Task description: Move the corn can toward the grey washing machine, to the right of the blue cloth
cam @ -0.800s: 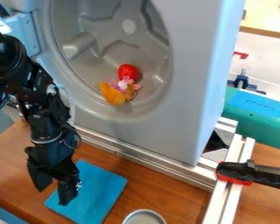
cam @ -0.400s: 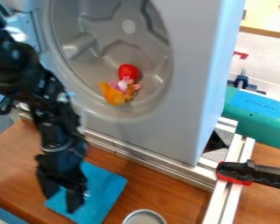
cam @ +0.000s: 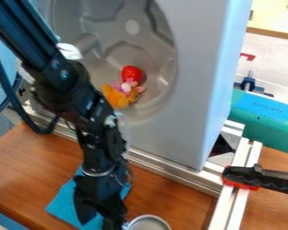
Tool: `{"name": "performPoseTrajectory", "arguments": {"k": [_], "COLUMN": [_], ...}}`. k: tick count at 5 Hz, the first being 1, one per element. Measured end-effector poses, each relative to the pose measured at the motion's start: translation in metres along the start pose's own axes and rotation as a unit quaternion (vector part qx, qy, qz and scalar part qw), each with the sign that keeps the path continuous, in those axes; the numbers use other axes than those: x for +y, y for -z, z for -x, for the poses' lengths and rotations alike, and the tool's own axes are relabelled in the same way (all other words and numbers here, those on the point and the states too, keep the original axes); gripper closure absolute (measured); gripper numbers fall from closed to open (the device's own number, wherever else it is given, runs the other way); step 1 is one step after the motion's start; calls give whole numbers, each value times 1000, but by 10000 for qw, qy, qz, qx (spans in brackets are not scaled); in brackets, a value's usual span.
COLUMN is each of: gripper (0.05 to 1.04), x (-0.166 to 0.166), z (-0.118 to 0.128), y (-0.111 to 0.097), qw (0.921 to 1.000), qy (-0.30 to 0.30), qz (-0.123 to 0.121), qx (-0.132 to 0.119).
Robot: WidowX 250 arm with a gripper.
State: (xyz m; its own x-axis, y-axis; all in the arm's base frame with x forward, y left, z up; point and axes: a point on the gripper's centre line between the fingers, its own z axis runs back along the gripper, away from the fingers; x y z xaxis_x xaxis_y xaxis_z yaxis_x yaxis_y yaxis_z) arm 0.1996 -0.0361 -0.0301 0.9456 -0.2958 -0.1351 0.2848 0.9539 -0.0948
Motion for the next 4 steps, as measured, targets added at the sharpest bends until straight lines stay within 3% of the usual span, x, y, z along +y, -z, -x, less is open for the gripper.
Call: {"name": "performPoseTrajectory", "arguments": {"k": [2, 3, 4], "gripper": [83, 83, 83], "x": [-40, -53, -67], "z": [15, 21, 16], "y": [12, 21, 30], "qw": [9977, 9967, 9963], "qy": [166, -95, -82], "qz": [19, 234, 671], "qx": [660, 777, 533]}}
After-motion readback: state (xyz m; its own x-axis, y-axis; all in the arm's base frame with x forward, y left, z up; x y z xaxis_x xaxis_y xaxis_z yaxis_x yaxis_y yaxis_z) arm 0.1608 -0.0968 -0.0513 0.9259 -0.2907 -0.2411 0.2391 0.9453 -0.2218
